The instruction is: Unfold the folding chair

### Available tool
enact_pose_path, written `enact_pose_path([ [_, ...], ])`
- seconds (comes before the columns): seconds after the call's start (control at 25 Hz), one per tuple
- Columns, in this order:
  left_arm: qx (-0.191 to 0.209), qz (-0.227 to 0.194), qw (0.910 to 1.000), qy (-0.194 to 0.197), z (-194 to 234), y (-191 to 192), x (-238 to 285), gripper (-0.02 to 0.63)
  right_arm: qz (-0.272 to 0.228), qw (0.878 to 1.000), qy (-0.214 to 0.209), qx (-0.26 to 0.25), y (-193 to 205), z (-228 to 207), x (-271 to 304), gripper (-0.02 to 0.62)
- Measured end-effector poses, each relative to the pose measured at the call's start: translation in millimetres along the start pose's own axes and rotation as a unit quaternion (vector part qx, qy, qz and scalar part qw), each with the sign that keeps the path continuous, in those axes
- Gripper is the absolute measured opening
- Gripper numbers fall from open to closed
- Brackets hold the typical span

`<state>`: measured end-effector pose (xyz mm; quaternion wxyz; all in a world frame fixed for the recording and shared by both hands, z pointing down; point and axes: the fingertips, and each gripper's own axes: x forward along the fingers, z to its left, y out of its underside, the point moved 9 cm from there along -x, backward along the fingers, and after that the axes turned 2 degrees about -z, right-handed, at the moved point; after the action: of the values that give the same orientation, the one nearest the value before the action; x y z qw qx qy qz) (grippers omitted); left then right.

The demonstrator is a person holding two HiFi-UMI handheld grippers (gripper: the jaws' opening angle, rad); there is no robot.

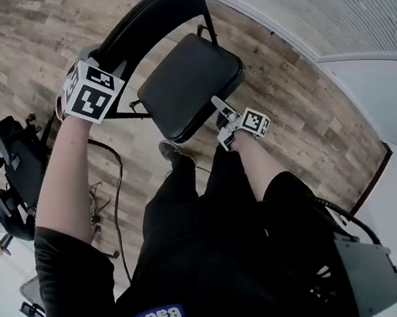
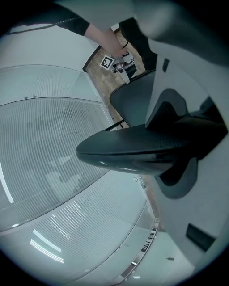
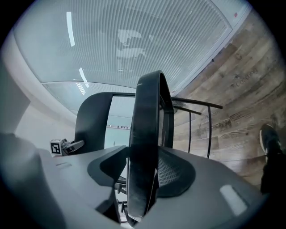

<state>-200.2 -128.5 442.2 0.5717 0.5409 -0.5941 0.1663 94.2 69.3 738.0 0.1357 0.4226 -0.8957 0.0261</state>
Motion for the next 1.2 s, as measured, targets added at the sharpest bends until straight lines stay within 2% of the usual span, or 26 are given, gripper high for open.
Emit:
enact_pose_path([
  [0.28, -0.019, 0.002, 0.9997, 0.017, 4, 11, 17, 0.195, -0.011, 0.998, 0.051, 0.027, 1, -35, -18, 0.196],
  [0.76, -0.067, 0.011, 0.9975, 0.022, 20, 28, 42, 0.196, -0.018, 0.998, 0.062, 0.01, -24, -73, -12, 0.198],
  [1.2, -0.081, 0.015, 0.9959, 0.037, 29, 44, 67, 0.201, -0.013, 0.996, 0.08, 0.024, -29, -107, -19, 0.202],
])
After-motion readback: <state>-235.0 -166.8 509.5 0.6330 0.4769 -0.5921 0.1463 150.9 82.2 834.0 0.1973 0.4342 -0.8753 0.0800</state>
